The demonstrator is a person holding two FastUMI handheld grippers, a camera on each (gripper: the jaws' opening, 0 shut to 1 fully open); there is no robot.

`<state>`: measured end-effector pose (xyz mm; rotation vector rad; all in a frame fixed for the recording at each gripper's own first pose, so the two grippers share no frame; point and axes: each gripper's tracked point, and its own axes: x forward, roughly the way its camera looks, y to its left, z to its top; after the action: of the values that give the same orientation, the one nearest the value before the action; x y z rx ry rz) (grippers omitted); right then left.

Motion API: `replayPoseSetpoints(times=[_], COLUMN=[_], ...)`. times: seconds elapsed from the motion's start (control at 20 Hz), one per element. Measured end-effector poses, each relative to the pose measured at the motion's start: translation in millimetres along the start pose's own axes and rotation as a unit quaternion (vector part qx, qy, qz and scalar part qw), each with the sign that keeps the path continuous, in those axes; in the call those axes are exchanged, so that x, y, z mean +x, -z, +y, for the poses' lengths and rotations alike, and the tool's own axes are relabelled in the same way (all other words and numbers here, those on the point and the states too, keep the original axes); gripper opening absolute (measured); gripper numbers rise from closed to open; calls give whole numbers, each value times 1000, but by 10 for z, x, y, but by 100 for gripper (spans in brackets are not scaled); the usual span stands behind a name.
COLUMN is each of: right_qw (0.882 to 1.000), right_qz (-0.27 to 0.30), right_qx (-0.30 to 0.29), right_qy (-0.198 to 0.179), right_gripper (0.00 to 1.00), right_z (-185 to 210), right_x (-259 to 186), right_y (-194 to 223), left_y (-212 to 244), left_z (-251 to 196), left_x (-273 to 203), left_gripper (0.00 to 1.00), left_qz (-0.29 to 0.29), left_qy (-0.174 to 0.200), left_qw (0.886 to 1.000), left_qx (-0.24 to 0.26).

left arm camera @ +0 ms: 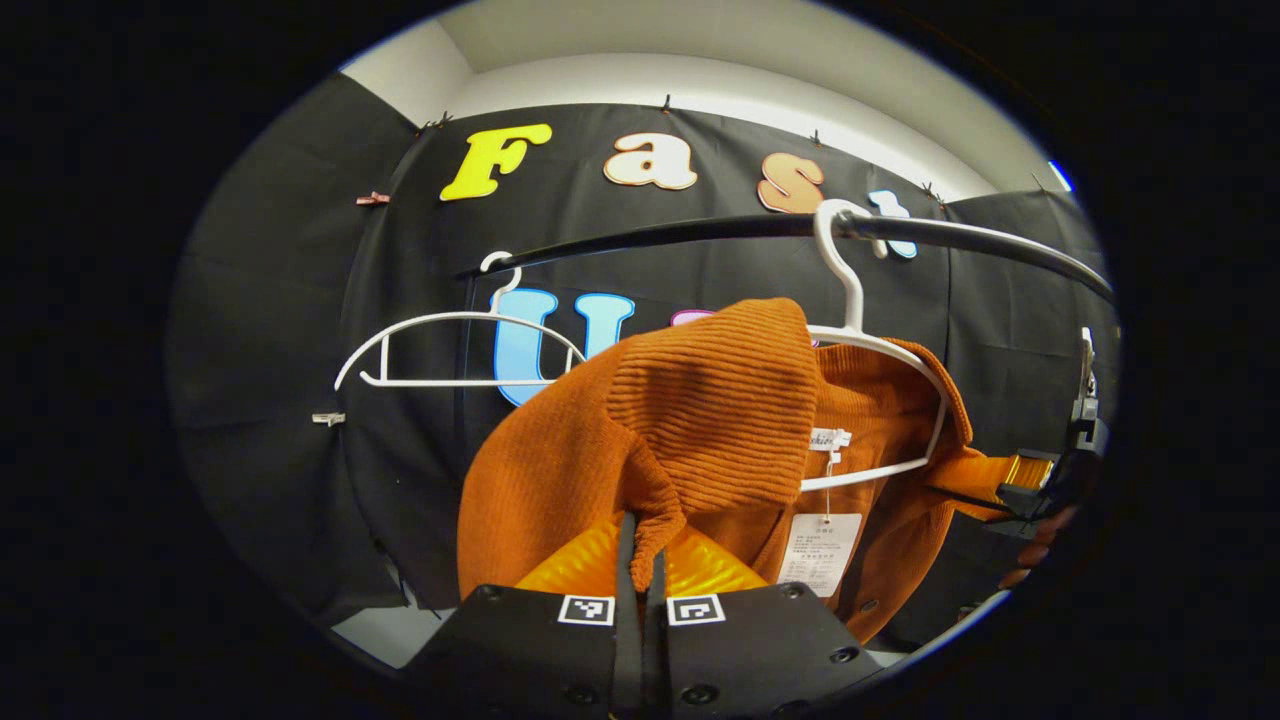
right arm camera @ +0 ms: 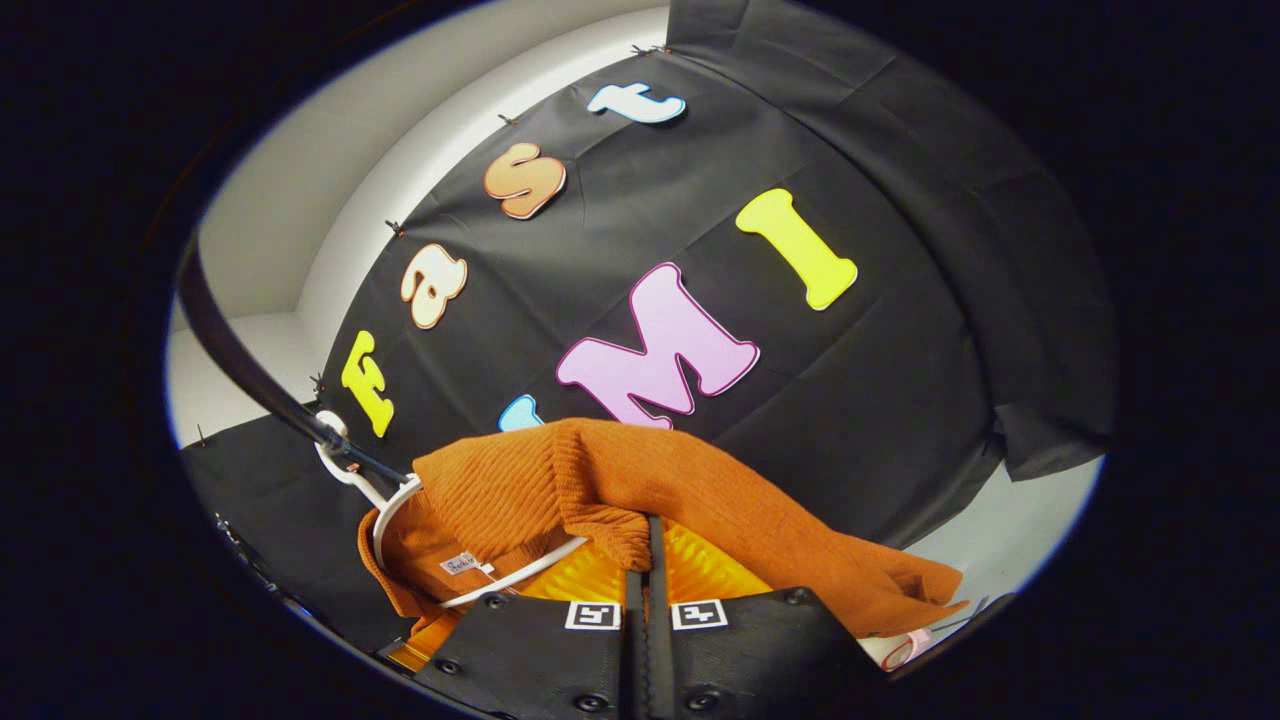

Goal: Grasp the clothes on the hanger with both hands and then place them into the laundry hamper below.

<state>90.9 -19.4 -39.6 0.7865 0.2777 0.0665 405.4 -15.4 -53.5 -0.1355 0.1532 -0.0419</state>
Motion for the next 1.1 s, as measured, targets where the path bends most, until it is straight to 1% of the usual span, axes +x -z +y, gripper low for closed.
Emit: replayPoseSetpoints(times=[0.1, 0.15, 0.3, 0.35, 0.45, 0.55, 0.7, 0.8, 0.85, 1.0, 1.1], right_qw=[999, 999, 997, 996, 994, 993, 995, 996, 996, 993, 991], right_qz=[-13, -23, -53, -58, -63, -61, -60, -70, -78, -99, -109], right_qx=[-31, -44, -60, -70, -86, -95, -68, -34, -28, -53, -69], right_qy=[-3, 3, 8, 17, 30, 44, 51, 45, 40, 30, 40], right_gripper=[4, 4, 4, 4, 4, 4, 4, 4, 4, 4, 4], right_z=[45, 42, 62, 23, -46, -162, -303, -297, -259, -147, -189], right_x=[34, 66, 212, 257, 344, 414, 385, 372, 394, 419, 487], right_y=[-254, -412, -771, -863, -942, -916, -830, -864, -928, -1122, -1224], left_y=[-108, -277, -459, -539, -631, -609, -544, -633, -687, -713, -721], left_z=[56, 87, 215, 266, 391, 463, 530, 556, 568, 572, 530], left_x=[-11, 82, 141, 158, 215, 283, 271, 253, 279, 326, 361], left_gripper=[5, 5, 5, 5, 5, 5, 5, 5, 5, 5, 5], left_qz=[-5, -13, -22, -27, -31, -21, -11, -10, -6, 8, 16], left_qy=[-3, -7, -16, -19, -23, -17, -11, -2, 3, 16, 28], left_qw=[1000, 1000, 1000, 999, 999, 1000, 1000, 1000, 1000, 1000, 999], left_qx=[-5, -4, -1, 4, 9, 4, 13, 5, 4, 24, 29])
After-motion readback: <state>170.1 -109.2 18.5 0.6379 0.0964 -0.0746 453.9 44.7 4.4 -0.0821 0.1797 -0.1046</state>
